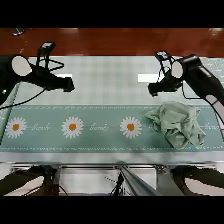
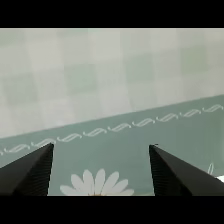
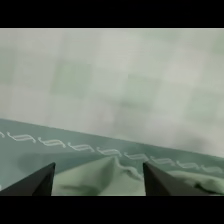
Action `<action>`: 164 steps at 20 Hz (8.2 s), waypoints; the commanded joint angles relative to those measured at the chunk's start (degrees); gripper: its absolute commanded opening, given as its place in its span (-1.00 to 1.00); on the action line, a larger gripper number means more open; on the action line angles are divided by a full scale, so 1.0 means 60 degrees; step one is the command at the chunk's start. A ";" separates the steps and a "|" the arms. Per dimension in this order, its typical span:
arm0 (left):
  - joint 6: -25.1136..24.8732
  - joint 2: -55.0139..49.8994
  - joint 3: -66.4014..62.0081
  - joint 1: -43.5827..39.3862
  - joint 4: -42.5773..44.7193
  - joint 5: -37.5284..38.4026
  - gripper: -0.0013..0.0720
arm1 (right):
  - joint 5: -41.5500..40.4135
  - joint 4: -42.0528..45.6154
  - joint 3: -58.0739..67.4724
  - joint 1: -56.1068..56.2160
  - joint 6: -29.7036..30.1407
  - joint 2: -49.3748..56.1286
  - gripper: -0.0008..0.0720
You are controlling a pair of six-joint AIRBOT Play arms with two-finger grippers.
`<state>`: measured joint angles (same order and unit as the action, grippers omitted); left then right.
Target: Fold the shirts.
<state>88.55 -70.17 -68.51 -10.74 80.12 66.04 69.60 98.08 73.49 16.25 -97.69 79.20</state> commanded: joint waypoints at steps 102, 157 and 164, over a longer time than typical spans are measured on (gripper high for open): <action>-0.4178 -0.1566 0.2739 0.0933 -0.6612 0.0138 -0.90 | -0.3362 -0.7198 -0.6645 -0.2135 0.1417 -0.2160 0.74; -0.0816 -0.0153 0.0178 0.3453 -0.3770 -0.1719 -0.90 | -0.1807 -0.2637 -0.2714 -0.2146 0.0331 -0.3151 -0.89; -0.0969 -0.1865 0.0040 0.3144 -0.5042 -0.0408 -0.17 | -0.2812 -0.3781 -0.2200 -0.2164 0.0328 -0.0408 -0.31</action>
<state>83.00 -78.13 -67.79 8.64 52.23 61.30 55.33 78.96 58.59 3.29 -95.85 71.44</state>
